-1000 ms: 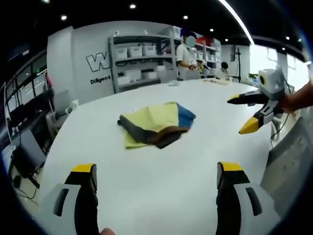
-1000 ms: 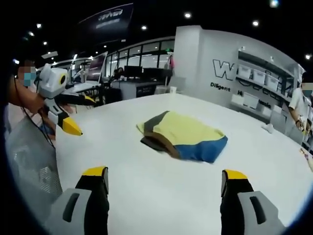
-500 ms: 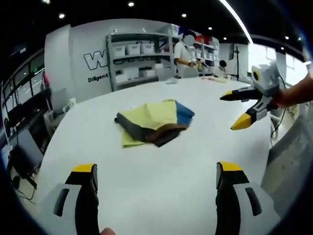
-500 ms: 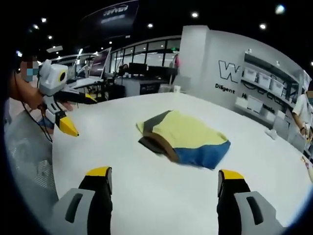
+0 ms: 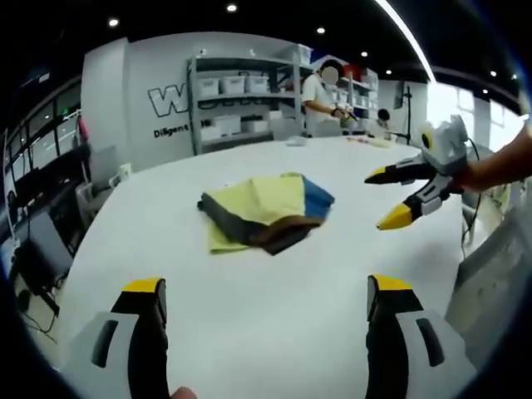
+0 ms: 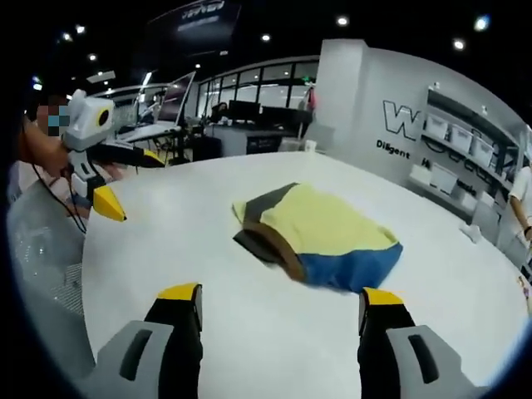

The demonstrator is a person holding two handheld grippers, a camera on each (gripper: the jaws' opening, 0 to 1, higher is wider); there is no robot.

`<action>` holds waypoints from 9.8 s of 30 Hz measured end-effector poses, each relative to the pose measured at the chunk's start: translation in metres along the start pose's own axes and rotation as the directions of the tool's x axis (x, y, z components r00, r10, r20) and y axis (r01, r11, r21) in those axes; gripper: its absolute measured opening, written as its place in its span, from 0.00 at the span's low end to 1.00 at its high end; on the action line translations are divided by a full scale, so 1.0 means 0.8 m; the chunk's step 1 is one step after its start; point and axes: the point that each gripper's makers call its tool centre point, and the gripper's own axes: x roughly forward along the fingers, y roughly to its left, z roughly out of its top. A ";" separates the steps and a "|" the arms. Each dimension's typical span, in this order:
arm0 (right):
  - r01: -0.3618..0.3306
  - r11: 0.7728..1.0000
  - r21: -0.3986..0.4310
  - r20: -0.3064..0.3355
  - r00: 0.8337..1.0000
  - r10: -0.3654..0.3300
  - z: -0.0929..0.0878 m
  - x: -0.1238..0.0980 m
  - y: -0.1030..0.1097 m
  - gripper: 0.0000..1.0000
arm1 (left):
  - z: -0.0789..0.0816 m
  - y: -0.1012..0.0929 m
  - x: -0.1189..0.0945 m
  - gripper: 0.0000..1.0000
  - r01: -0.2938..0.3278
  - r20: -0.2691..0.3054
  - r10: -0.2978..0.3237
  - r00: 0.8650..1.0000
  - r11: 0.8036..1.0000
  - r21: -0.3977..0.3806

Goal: Fold the garment on the visible template until the final outline fits inside the template.

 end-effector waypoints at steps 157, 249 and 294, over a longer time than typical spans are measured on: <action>-0.356 0.857 -0.373 -0.220 0.931 0.291 0.018 -0.028 0.009 0.00 | 0.029 -0.044 0.102 0.00 0.483 -0.344 -0.362 0.866 0.781 0.395; -0.134 0.947 -0.292 0.071 0.984 0.161 0.234 -0.047 -0.050 0.00 | 0.238 0.016 0.017 0.00 0.375 -0.091 -0.368 0.925 0.924 0.078; 0.041 0.973 -0.229 -0.060 0.997 -0.056 0.171 0.106 -0.139 0.00 | 0.204 0.085 0.171 0.00 0.248 -0.205 -0.234 0.950 0.968 0.046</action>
